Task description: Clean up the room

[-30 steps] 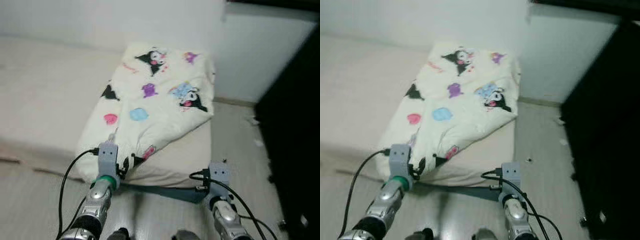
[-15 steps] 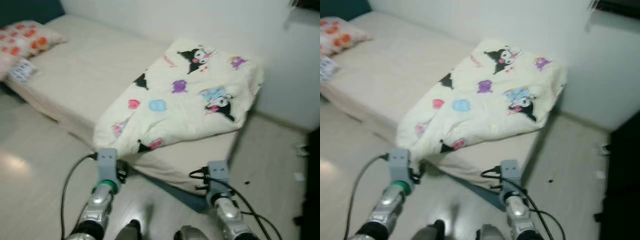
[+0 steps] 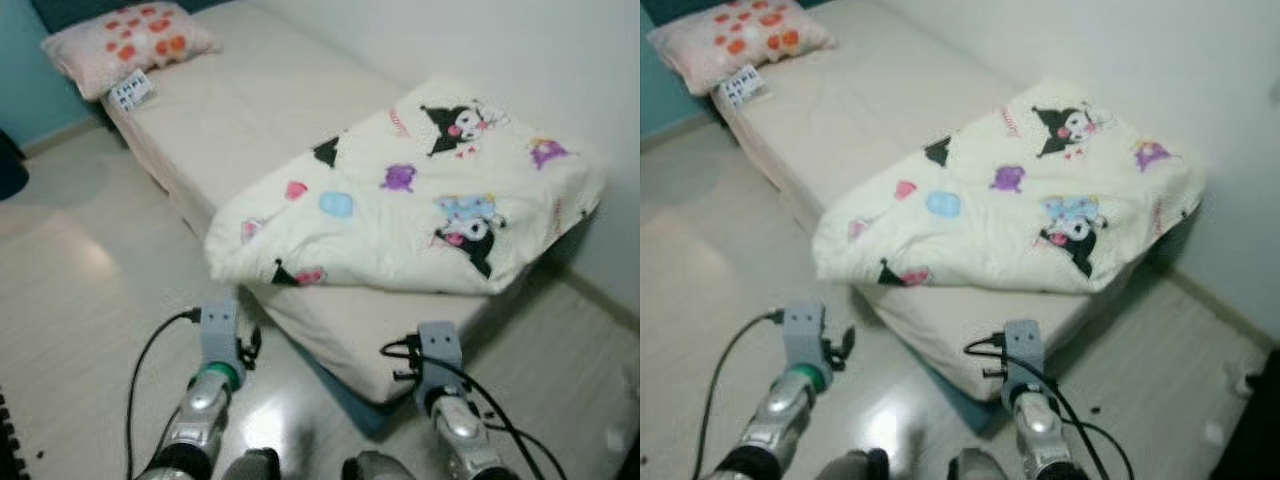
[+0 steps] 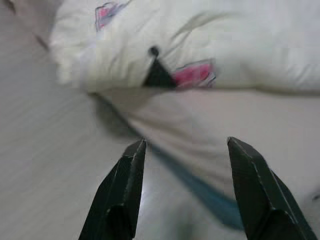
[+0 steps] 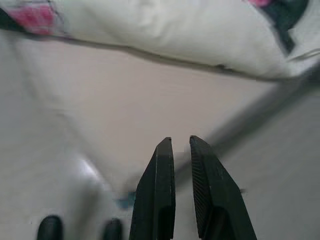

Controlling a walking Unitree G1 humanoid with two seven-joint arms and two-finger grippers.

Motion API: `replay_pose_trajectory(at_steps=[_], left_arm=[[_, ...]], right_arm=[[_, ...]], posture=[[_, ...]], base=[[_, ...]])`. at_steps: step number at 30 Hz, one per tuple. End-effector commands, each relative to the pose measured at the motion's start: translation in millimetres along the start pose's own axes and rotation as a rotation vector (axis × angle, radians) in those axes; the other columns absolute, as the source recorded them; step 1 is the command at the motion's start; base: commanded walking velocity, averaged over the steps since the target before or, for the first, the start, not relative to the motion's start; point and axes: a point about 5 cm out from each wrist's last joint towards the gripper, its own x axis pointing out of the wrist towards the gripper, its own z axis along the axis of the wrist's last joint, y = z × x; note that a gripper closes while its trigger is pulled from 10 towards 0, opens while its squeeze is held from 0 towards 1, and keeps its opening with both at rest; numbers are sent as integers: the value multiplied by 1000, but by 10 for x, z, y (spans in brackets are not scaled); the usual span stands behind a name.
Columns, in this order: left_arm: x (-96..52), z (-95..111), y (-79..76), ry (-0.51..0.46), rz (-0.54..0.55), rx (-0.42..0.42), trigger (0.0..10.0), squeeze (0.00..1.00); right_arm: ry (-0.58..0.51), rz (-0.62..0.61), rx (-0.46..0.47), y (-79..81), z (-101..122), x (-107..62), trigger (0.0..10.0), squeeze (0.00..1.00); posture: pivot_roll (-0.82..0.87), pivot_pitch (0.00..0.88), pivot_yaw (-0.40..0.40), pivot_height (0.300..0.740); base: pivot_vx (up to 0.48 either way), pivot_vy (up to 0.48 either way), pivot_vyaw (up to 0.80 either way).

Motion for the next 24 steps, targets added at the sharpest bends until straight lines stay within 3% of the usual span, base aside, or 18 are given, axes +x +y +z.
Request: replay_pose_trajectory(at_steps=[1,9,14,24], left_arm=[[-87,-163,108,57,36,-5,10000,0],[-90,-164,108,57,36,-6,10000,0],[-92,-168,103,57,36,-6,10000,0],[-93,-169,92,56,32,-5,10000,0]], right_arm=[[26,18,15,75,-72,-33,10000,0],[34,25,12,74,-81,-34,10000,0],[17,77,-41,151,-65,-38,10000,0],[18,78,-36,150,-67,-39,10000,0]], posture=[[-11,117,19,740],[-11,117,18,740],[-13,115,18,740],[-16,106,17,740]], base=[[0,-405,631],[0,-415,79],[0,-406,800],[0,-407,800]])
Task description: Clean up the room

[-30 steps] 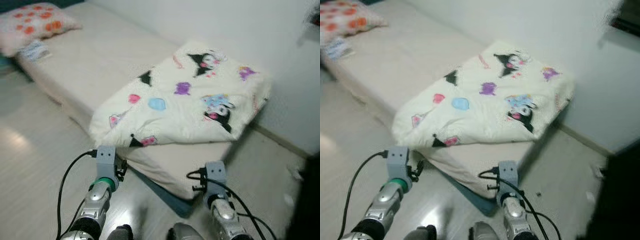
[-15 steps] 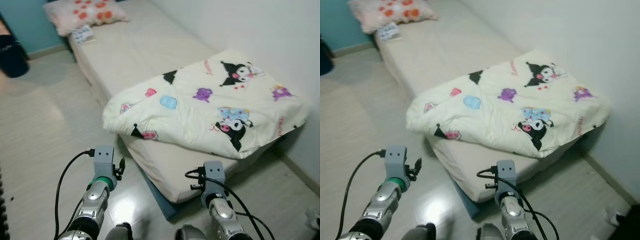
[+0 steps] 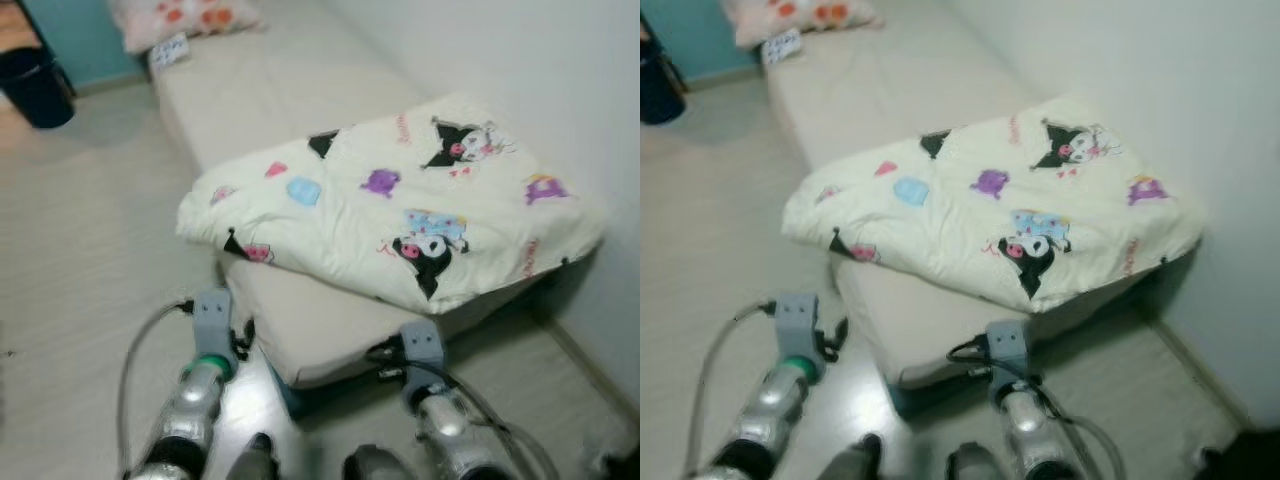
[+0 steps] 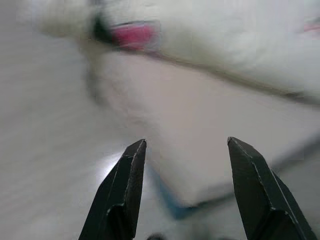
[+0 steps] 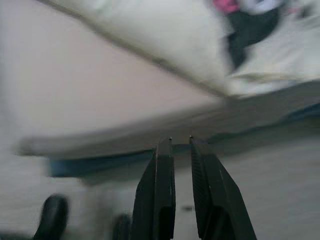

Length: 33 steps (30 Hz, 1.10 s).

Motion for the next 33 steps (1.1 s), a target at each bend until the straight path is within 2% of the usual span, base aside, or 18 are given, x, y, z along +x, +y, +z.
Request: replay_pose_trajectory(at_steps=[1,21,25,29,33], left_arm=[[-36,-54,101,19,29,6,10000,0],[-34,-40,130,16,42,4,10000,0],[-36,-41,158,15,65,-31,10000,0],[-37,-45,157,18,60,-36,10000,0],[-36,-36,156,13,51,-40,10000,0]], right_arm=[[15,16,19,75,-40,-17,10000,0],[1,24,29,91,-9,-6,10000,0],[-3,4,73,56,-1,-3,10000,0],[-3,3,78,53,-2,-4,10000,0],[-4,3,81,58,1,-2,10000,0]], posture=[[-16,106,17,740],[-15,114,14,740],[-16,117,13,740],[-16,119,15,740],[-15,122,17,740]], base=[[0,-405,800],[0,-407,800],[0,0,0],[0,0,0],[0,480,0]])
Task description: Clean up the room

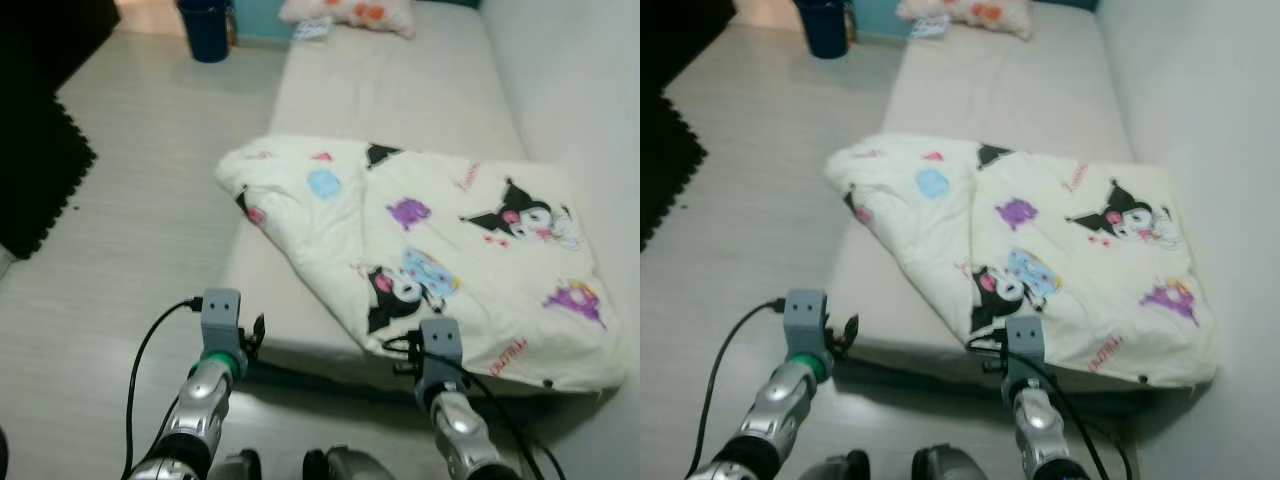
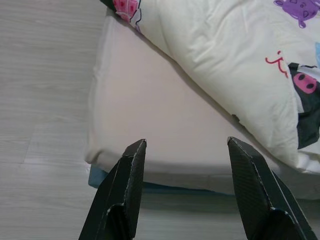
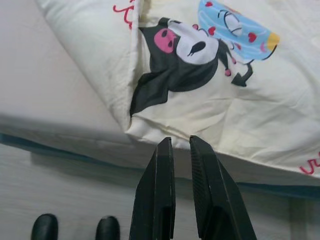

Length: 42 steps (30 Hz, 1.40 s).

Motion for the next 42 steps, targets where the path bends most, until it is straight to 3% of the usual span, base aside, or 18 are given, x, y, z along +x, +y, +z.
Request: replay_pose_trajectory(at_steps=[1,14,29,32,42], left_arm=[[-52,-101,67,36,17,-2,10000,0],[-43,-87,62,34,13,-4,10000,0],[-33,-69,22,30,-26,72,10000,0],[-24,-73,-9,44,-48,124,10000,0],[-23,-68,6,38,-26,80,10000,0]], right_arm=[[25,10,13,47,-74,-35,10000,0],[25,8,22,45,-69,-30,10000,0],[31,5,28,42,-70,-25,10000,0],[31,1,30,34,-70,-25,10000,0],[28,-2,31,37,-63,-21,10000,0]], posture=[[-15,122,17,740],[-13,122,19,740],[-9,118,21,740],[-8,121,23,740],[-12,114,24,740]], base=[[0,480,0],[0,480,0],[0,0,0],[0,0,0],[0,-240,0]])
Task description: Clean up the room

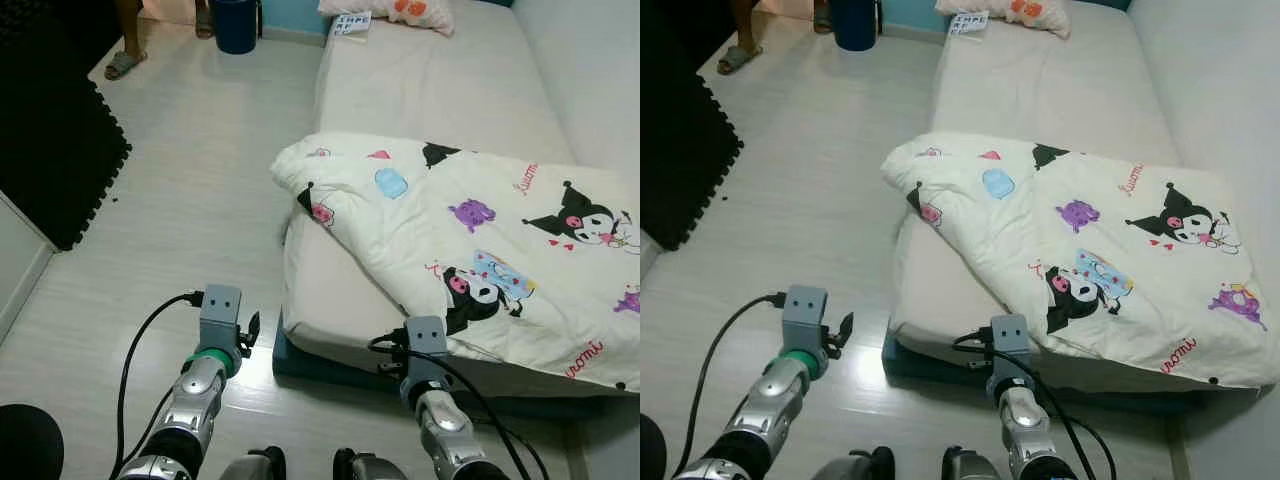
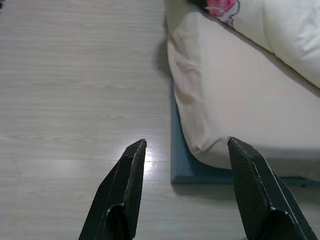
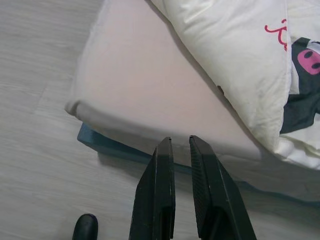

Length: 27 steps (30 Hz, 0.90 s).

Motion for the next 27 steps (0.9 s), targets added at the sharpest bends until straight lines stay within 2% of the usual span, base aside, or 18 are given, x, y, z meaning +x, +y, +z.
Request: replay_pose_trajectory(at_steps=[1,27], left_arm=[[-37,-109,-15,41,10,-26,10000,0],[-70,-139,-74,31,-32,40,10000,0]], right_arm=[[40,-24,11,-57,-108,-51,10000,0],[15,-66,9,-121,-79,-53,10000,0]], posture=[[-12,114,24,740],[-17,110,22,740]], base=[[0,0,0],[0,0,0]])
